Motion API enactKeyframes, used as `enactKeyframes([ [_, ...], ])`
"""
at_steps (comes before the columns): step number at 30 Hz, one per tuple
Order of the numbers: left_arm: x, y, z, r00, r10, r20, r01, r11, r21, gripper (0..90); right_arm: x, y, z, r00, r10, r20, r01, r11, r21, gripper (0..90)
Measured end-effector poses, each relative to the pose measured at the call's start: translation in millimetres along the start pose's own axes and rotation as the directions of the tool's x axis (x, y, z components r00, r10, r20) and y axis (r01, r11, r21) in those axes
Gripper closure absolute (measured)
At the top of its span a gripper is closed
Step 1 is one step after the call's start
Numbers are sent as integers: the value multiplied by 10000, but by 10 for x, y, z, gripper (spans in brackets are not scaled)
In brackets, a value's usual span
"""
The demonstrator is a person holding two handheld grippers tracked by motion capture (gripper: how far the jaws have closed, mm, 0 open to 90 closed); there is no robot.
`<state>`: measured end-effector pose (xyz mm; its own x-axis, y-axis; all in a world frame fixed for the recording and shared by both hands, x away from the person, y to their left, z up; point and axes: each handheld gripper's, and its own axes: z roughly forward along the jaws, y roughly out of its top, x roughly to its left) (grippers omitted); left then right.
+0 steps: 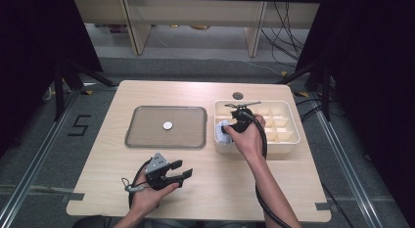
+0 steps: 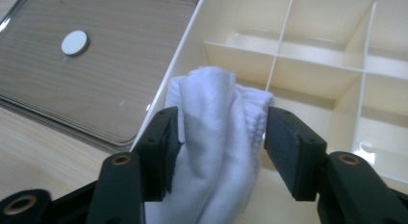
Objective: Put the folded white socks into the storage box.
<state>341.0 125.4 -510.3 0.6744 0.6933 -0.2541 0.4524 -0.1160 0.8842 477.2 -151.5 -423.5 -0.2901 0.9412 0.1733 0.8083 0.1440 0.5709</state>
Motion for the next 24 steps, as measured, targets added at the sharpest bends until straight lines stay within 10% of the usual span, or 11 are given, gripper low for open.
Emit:
enactKeyframes([
  [5, -10, 1, -3, 9998, -215, -50, 215, 9998, -38, 425, -50, 0, -147, 9992, -378, -83, 372, 9971, -665, 571],
  [11, -6, -2, -1, 10000, -75, 48, 75, 10000, 9, 426, -40, -30, -169, 9959, -87, -896, 82, 9999, -64, 789],
  [24, 0, -10, 8, 9999, -87, 131, 87, 10000, 0, 427, -42, -57, -17, 9983, 168, -553, -137, 9984, 553, 839],
])
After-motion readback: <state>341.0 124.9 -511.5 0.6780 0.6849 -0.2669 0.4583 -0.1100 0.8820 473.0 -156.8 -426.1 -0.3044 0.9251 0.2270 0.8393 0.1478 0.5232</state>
